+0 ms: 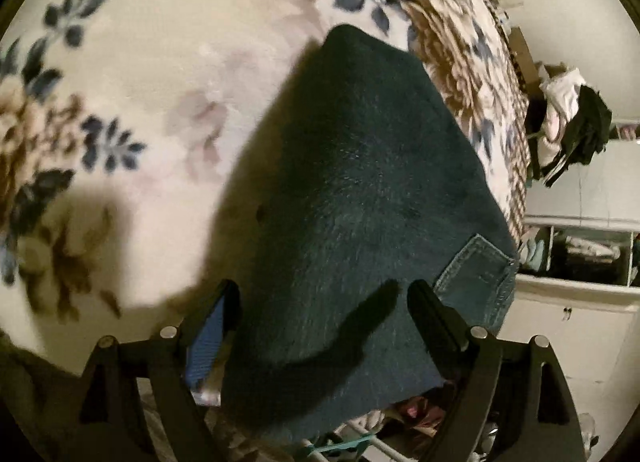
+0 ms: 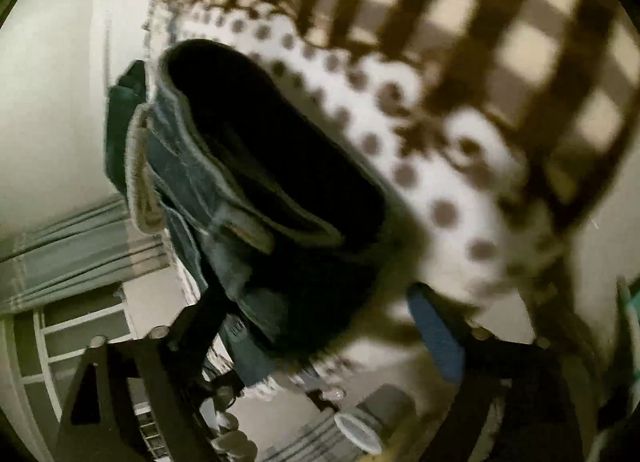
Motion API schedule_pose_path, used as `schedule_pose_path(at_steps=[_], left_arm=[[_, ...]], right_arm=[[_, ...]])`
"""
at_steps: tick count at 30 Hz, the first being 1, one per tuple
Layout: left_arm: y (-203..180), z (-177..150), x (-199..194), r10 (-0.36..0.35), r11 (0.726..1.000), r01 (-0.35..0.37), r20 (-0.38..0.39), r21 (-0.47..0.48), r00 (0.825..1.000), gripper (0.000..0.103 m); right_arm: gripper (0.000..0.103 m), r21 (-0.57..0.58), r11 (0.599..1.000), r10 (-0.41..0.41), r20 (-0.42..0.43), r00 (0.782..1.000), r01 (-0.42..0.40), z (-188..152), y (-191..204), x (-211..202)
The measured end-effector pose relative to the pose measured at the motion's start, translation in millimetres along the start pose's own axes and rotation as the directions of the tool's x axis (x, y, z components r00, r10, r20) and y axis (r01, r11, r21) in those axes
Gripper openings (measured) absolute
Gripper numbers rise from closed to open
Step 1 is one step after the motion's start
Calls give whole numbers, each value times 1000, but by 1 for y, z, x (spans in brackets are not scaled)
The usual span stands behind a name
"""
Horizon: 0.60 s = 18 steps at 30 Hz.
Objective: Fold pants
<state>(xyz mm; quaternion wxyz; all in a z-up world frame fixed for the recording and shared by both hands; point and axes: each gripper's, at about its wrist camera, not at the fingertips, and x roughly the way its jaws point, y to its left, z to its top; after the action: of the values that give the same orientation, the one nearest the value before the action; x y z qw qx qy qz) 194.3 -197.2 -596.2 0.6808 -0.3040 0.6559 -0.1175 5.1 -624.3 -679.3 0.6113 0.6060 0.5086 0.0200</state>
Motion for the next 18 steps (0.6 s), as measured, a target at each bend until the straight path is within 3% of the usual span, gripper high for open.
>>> schedule_pose_path(at_steps=[14, 18], left_arm=[[-1, 10, 12, -2, 999, 3, -27, 32, 1000, 89], [1, 10, 13, -3, 999, 4, -27, 39, 1000, 89]], right_arm=[[100, -28, 986, 165, 107, 981, -163, 14, 25, 3], [98, -113, 971, 223, 118, 968, -210, 16, 42, -4]])
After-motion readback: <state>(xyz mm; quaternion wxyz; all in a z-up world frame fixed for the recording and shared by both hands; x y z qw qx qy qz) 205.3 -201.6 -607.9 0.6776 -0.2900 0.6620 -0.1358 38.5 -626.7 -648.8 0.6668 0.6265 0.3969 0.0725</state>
